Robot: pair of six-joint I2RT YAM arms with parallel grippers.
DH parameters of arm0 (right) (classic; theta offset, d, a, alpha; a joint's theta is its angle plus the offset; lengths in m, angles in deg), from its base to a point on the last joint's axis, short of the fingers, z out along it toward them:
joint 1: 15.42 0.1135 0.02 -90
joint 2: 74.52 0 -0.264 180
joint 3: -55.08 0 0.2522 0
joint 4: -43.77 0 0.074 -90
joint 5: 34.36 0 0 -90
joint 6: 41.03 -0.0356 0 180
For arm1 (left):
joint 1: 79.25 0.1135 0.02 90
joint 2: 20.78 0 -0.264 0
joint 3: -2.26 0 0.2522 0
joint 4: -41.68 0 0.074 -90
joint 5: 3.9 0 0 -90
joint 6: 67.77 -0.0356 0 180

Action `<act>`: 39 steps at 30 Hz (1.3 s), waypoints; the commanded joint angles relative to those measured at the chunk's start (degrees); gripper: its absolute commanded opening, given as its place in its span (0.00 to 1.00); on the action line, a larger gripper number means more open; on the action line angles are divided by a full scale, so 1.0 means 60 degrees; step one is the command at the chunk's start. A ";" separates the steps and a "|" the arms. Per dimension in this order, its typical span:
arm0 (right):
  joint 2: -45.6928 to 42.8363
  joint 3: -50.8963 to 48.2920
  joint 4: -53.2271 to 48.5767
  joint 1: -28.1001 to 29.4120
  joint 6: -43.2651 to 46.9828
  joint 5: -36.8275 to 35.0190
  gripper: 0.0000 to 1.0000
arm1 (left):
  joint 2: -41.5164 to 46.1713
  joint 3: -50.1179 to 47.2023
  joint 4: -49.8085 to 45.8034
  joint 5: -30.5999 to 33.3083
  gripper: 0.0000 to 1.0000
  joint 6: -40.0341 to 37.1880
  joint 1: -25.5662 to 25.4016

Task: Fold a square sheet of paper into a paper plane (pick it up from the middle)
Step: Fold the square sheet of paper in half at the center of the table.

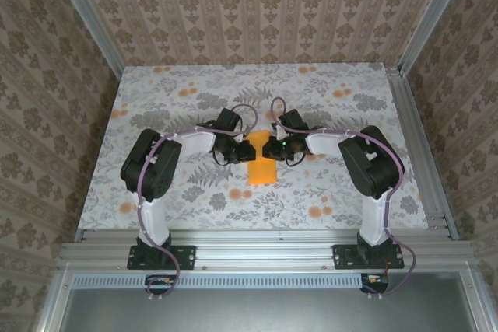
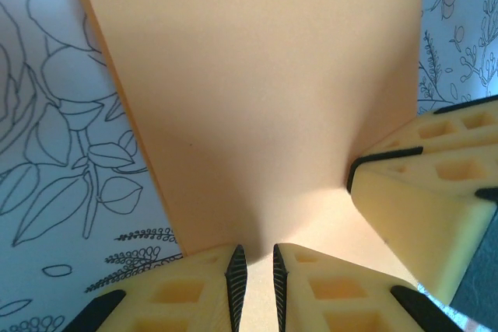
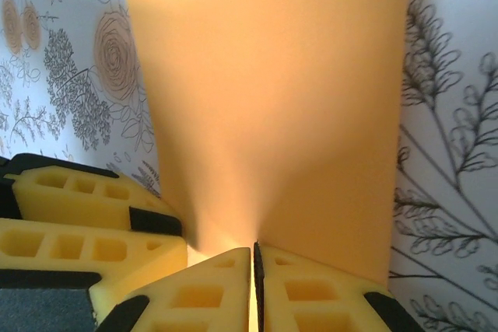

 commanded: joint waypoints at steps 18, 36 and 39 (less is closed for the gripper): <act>-0.0186 -0.0497 0.0195 -0.0392 0.0207 0.0529 0.14 | -0.0748 0.0046 -0.1176 0.0931 0.23 -0.0537 -0.0049; 0.0643 0.0175 0.0197 -0.0124 0.0136 0.0899 0.14 | -0.0743 0.0223 -0.1425 0.1084 0.23 -0.0593 -0.0137; 0.0767 0.0321 -0.0498 -0.0139 0.0522 0.0272 0.14 | -0.0734 0.0197 -0.1453 0.1126 0.23 -0.0597 -0.0137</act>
